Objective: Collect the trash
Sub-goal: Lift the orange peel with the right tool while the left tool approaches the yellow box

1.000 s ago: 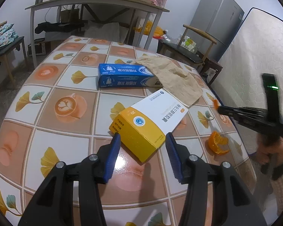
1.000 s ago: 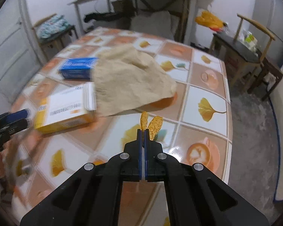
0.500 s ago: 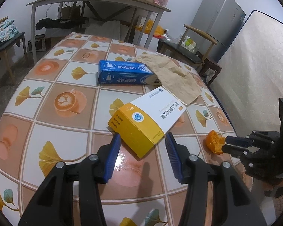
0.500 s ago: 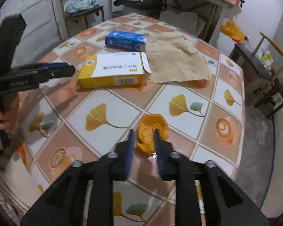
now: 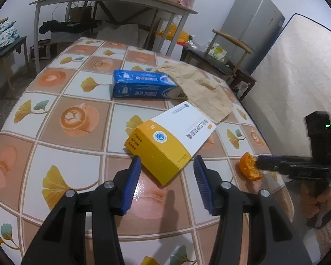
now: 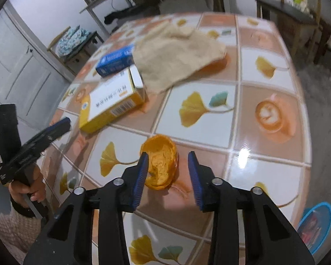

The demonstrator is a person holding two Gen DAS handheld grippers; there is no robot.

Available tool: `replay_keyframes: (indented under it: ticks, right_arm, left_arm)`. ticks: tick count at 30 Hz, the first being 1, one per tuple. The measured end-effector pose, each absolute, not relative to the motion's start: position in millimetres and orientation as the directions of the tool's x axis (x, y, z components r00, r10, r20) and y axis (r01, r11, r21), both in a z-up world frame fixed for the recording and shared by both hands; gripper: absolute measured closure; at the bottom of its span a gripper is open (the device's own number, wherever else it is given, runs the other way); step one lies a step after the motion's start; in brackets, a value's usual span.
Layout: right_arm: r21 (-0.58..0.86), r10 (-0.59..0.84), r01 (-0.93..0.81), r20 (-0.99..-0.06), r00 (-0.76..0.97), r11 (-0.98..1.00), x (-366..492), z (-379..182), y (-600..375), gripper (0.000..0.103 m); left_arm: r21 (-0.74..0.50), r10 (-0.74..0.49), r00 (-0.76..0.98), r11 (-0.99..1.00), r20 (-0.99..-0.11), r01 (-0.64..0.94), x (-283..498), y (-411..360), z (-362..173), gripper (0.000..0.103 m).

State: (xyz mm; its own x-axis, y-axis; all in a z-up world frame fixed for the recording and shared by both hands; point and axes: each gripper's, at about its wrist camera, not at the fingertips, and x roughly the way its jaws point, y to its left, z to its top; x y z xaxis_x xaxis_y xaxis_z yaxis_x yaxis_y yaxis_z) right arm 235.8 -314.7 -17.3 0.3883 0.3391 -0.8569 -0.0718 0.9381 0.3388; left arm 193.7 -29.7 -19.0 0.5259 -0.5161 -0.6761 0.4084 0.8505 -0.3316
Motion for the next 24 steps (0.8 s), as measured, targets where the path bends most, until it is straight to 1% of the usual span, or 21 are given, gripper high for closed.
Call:
replay_keyframes:
  ticks: [2,3,5,6,7,8,10,13,16,19,21,24]
  right_arm:
    - [0.342,0.341,-0.069,-0.862,0.375,0.937,238,-22,-311,0.083]
    - [0.336,0.334,-0.062,-0.864,0.377,0.940,239,-23,-311,0.084]
    - [0.334,0.327,-0.051,-0.863,0.384,0.941,238,-24,-310,0.093]
    - [0.343,0.335,-0.049,-0.861,0.383,0.938,238,-24,-311,0.096]
    - [0.359,0.349,-0.044,-0.858,0.377,0.932,237,-25,-312,0.097]
    - [0.362,0.349,-0.038,-0.857,0.379,0.931,235,-25,-313,0.098]
    - [0.357,0.342,-0.035,-0.857,0.385,0.934,232,-25,-313,0.099]
    - [0.365,0.339,-0.013,-0.848,0.407,0.931,224,-21,-318,0.099]
    - [0.388,0.347,0.007,-0.832,0.433,0.921,214,-16,-328,0.099]
    - [0.406,0.354,0.023,-0.820,0.450,0.913,206,-14,-335,0.099]
    - [0.415,0.357,0.030,-0.814,0.458,0.909,200,-12,-338,0.099]
    - [0.437,0.369,0.041,-0.802,0.471,0.899,194,-11,-344,0.099]
  left_arm:
    - [-0.331,-0.534,0.524,0.838,-0.663,0.434,194,-29,-15,0.039]
    - [-0.324,-0.539,0.526,0.833,-0.658,0.449,195,-30,-12,0.035]
    - [-0.293,-0.543,0.527,0.824,-0.653,0.486,199,-34,-4,0.021]
    - [-0.277,-0.547,0.523,0.816,-0.654,0.507,202,-38,-1,0.017]
    - [-0.254,-0.549,0.508,0.804,-0.663,0.538,207,-44,1,0.010]
    - [-0.228,-0.539,0.499,0.800,-0.678,0.555,211,-49,1,0.008]
    - [-0.135,-0.476,0.503,0.809,-0.721,0.572,221,-66,2,0.007]
    - [-0.045,-0.447,0.491,0.772,-0.748,0.634,228,-86,-3,0.007]
    - [0.095,-0.348,0.493,0.734,-0.798,0.672,237,-113,-17,0.007]
    - [0.151,-0.307,0.493,0.708,-0.814,0.690,240,-123,-24,0.007]
    - [0.182,-0.280,0.493,0.694,-0.824,0.697,241,-128,-28,0.012]
    - [0.201,-0.252,0.483,0.681,-0.839,0.704,240,-131,-31,0.022]
